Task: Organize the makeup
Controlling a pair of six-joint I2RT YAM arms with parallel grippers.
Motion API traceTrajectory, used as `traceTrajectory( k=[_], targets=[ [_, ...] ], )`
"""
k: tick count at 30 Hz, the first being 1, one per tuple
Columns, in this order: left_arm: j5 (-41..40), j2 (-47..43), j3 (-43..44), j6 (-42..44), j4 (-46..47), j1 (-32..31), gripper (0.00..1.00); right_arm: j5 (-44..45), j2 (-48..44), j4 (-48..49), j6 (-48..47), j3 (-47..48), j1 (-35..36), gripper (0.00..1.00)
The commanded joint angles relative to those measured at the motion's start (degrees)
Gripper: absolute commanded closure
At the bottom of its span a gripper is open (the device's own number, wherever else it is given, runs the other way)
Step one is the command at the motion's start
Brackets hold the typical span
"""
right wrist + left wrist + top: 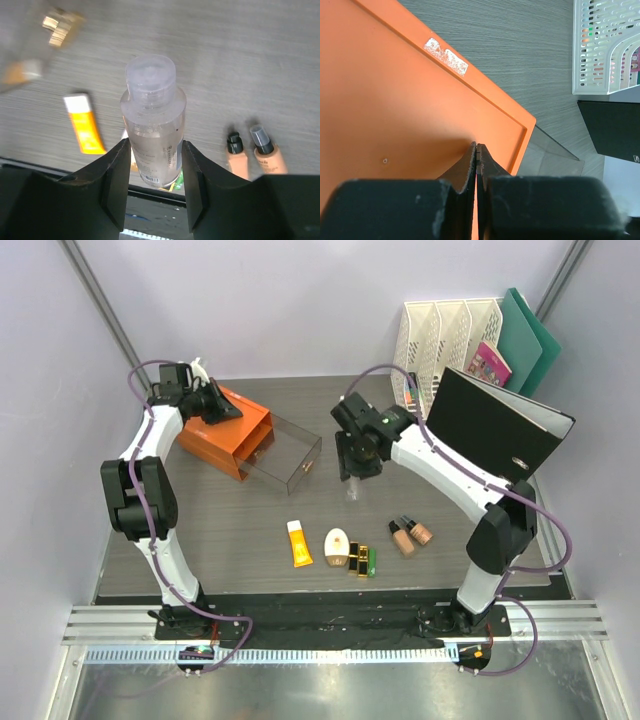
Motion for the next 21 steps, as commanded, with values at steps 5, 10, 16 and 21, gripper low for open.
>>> traceTrajectory(
  k=[5, 10, 16, 21],
  targets=[
    [-12.5, 8.4, -6.8, 5.5, -22.3, -0.1, 1.00, -10.1, 5.0, 1.4, 0.4, 21.2, -0.4, 0.99],
    [-12.4, 8.6, -6.6, 5.5, -22.4, 0.0, 1.00, -16.8, 9.7, 9.5, 3.3, 24.7, -0.4, 0.99],
    [-12.4, 8.6, -6.3, 5.6, -22.7, -0.1, 1.00, -23.6, 16.1, 18.7, 11.0, 28.2, -0.4, 0.99],
    [-12.5, 8.2, -6.4, 5.6, -22.8, -0.1, 1.00, -26.3, 19.9, 26.4, 18.9, 28.8, -0.5, 0.99]
  ],
)
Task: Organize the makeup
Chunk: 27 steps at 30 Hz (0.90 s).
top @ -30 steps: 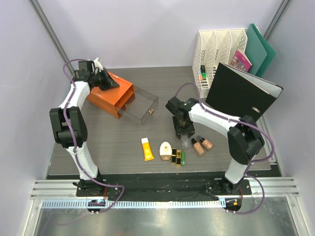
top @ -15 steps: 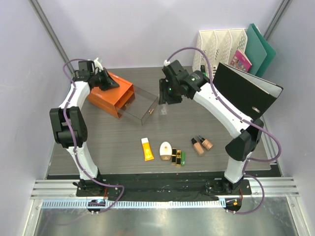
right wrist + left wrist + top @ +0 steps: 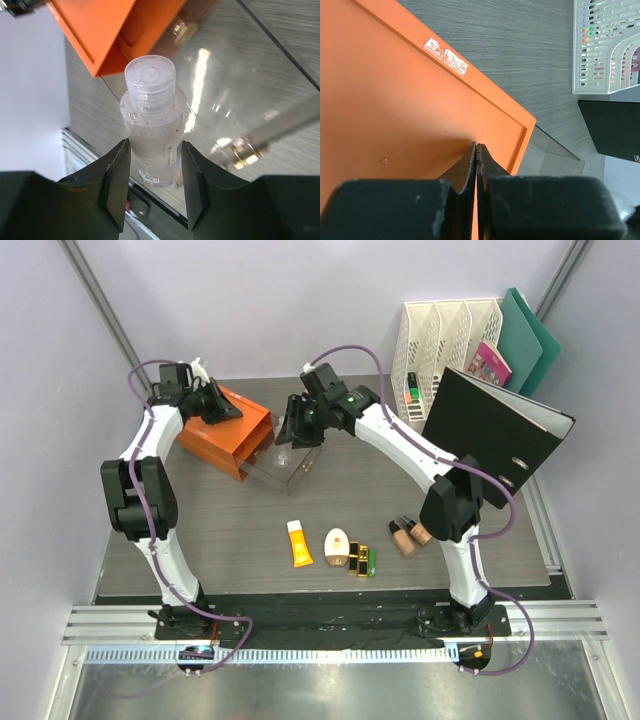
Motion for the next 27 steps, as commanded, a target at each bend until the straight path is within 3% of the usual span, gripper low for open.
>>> traceTrajectory(
  k=[1, 7, 15, 25, 27],
  targets=[
    [-12.6, 8.0, -6.5, 5.4, -22.8, -0.1, 1.00, -5.4, 0.8, 12.2, 10.2, 3.5, -0.1, 0.99],
    [-12.7, 7.4, -6.5, 5.4, -22.9, -0.1, 1.00, -4.3, 4.0, 12.8, 14.8, 3.9, -0.1, 0.99],
    [-14.2, 7.3, -6.1, 5.0, -23.5, -0.1, 1.00, -0.4, 4.8, 9.4, 18.9, 3.2, -0.2, 0.91],
    [-16.0, 8.2, -3.4, 6.0, -25.5, 0.0, 1.00, -1.1, 6.4, 6.0, 19.1, 4.9, -0.1, 0.43],
    [-16.0, 8.4, -3.0, 6.0, -25.6, 0.1, 1.00, -0.9, 6.2, 5.9, 18.9, 5.8, -0.3, 0.42]
  ],
)
